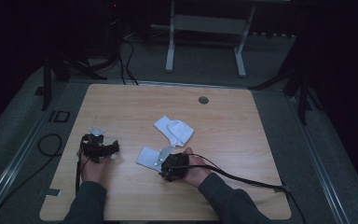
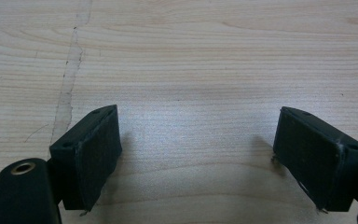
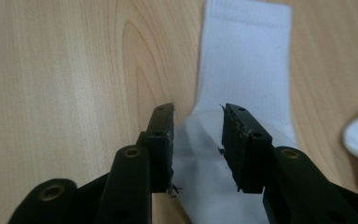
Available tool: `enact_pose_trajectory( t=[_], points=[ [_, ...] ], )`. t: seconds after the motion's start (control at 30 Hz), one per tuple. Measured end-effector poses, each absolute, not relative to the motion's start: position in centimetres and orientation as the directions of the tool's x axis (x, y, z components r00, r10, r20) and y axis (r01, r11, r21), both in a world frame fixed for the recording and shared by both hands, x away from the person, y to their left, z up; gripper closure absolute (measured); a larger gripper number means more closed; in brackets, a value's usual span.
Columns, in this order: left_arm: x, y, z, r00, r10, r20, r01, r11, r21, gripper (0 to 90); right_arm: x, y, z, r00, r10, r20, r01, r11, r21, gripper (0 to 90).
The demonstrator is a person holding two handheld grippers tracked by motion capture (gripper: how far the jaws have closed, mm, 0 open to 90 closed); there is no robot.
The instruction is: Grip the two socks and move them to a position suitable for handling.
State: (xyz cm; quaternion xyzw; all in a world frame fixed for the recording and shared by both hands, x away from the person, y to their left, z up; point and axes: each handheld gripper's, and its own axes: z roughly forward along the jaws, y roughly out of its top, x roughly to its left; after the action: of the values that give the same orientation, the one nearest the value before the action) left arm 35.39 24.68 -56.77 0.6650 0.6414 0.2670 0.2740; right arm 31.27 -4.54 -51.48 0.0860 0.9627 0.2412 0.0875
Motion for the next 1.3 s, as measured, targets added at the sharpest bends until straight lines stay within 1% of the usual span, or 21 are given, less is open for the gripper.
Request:
enact_pose_trajectory(
  t=[0.03,0.1,0.23,0.27,0.4,0.43,0.6,0.8,1.0,1.13,1.17,1.2,1.23,1.3],
  points=[
    [35.4,24.7,-56.8,0.035,0.999,0.004,0.707,-0.027,0.707,15.0,31.7,-4.4,-52.3,-0.968,0.22,-0.117,0.144,0.876,0.46,63.7],
    [35.4,24.7,-56.8,0.035,0.999,0.004,0.707,-0.027,0.707,15.1,31.9,-4.3,-52.8,-0.969,0.222,-0.111,0.149,0.88,0.452,67.4],
    [35.4,24.7,-56.8,0.035,0.999,0.004,0.707,-0.027,0.707,15.1,32.0,-4.2,-52.9,-0.97,0.219,-0.104,0.148,0.875,0.461,86.2],
    [35.4,24.7,-56.8,0.035,0.999,0.004,0.707,-0.027,0.707,15.1,32.0,-4.2,-52.7,-0.968,0.225,-0.107,0.151,0.873,0.464,87.8],
    [35.4,24.7,-56.8,0.035,0.999,0.004,0.707,-0.027,0.707,15.0,32.0,-4.4,-52.3,-0.965,0.234,-0.122,0.15,0.867,0.476,88.5],
    [35.4,24.7,-56.8,0.035,0.999,0.004,0.707,-0.027,0.707,15.0,31.9,-4.6,-51.7,-0.963,0.243,-0.116,0.155,0.853,0.498,88.4],
    [35.4,24.7,-56.8,0.035,0.999,0.004,0.707,-0.027,0.707,15.1,31.9,-5.4,-50.0,-0.954,0.268,-0.131,0.16,0.83,0.534,88.4],
    [35.4,24.7,-56.8,0.034,0.999,0.004,0.706,-0.027,0.708,15.1,31.9,-6.8,-48.2,-0.937,0.306,-0.168,0.167,0.815,0.555,88.2],
    [35.4,24.7,-56.8,0.034,0.999,0.004,0.706,-0.027,0.708,15.0,32.4,-9.3,-47.5,-0.911,0.379,-0.164,0.22,0.782,0.583,88.2],
    [35.4,24.7,-56.8,0.034,0.999,0.003,0.706,-0.026,0.708,15.1,32.6,-10.9,-47.6,-0.895,0.413,-0.168,0.248,0.775,0.581,87.9],
    [35.4,24.7,-56.8,0.034,0.999,0.003,0.706,-0.027,0.708,15.1,32.8,-12.1,-48.0,-0.883,0.439,-0.165,0.274,0.768,0.579,87.7],
    [35.4,24.7,-56.8,0.035,0.999,0.004,0.706,-0.027,0.708,15.1,32.8,-12.1,-48.0,-0.883,0.439,-0.165,0.274,0.768,0.579,87.7],
    [35.4,24.7,-56.8,0.035,0.999,0.004,0.706,-0.028,0.708,15.0,32.9,-13.6,-48.6,-0.87,0.469,-0.151,0.311,0.76,0.571,86.7],
    [35.4,24.7,-56.8,0.035,0.999,0.004,0.706,-0.027,0.708,15.0,33.1,-14.6,-49.1,-0.859,0.491,-0.145,0.336,0.755,0.563,82.9]
  ],
)
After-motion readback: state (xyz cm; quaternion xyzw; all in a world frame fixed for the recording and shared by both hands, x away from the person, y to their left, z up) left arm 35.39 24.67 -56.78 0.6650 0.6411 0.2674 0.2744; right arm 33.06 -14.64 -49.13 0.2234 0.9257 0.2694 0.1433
